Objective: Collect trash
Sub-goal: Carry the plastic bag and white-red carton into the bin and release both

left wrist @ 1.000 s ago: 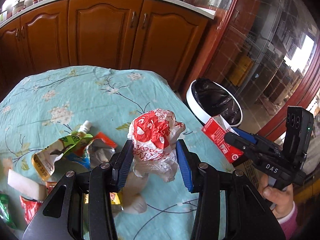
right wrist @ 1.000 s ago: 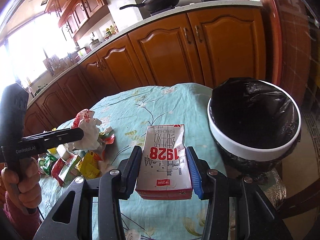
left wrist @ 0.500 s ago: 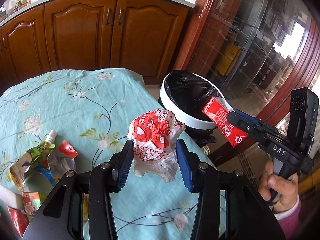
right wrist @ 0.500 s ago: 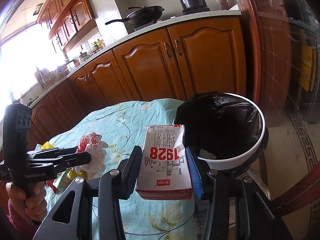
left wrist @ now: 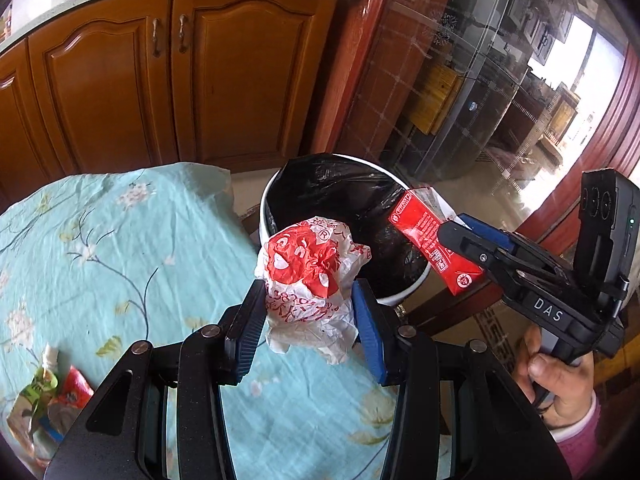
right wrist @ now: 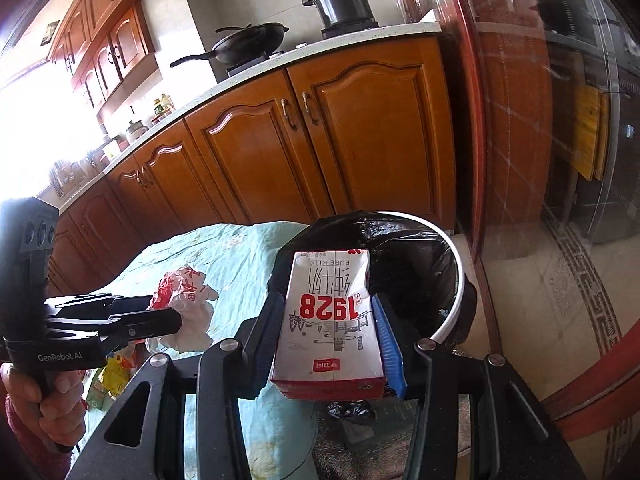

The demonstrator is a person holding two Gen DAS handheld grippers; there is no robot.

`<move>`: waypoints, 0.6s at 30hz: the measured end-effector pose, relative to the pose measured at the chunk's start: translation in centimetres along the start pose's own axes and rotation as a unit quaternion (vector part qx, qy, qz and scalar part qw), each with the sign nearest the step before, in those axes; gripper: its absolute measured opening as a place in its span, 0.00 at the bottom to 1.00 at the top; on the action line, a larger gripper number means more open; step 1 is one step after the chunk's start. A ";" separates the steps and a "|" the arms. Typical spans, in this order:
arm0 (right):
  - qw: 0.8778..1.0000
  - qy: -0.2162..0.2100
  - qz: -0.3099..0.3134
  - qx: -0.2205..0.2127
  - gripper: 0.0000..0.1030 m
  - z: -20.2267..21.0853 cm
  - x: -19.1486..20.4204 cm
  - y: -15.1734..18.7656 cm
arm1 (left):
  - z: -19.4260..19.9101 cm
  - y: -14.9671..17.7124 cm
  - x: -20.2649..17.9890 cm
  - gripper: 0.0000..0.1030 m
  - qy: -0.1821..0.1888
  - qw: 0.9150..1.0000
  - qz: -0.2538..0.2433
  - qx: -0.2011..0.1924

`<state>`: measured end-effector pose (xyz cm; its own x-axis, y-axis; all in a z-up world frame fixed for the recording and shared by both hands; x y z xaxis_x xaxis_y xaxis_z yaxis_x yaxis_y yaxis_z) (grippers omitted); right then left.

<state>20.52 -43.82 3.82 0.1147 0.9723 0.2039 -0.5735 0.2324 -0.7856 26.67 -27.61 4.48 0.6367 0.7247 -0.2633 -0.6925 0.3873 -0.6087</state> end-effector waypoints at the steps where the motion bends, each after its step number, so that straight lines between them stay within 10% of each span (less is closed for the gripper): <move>1: 1.000 0.001 -0.001 0.000 0.45 -0.2 -0.3 -0.2 | -0.6 -0.4 -0.2 0.41 -0.002 1.000 -0.003 0.003; 18: 0.999 0.017 -0.016 0.024 0.45 -4.0 -4.0 -1.8 | -6.9 -3.7 -0.7 0.41 -0.020 0.999 -0.017 0.043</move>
<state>24.39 -48.04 2.09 0.1599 0.9650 0.2080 -0.6078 0.2623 -0.7495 31.11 -33.46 1.71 0.6475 0.7316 -0.2135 -0.6990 0.4584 -0.5489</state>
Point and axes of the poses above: each gripper's, at about its wrist camera, not at the fingertips, and z roughly against the way its jaws point, x to its left, y to its underside, the point moved 3 cm from there along -z, roughly the way its jaws point, and after that the axes turned 4 degrees about y, right-handed, at the moved point
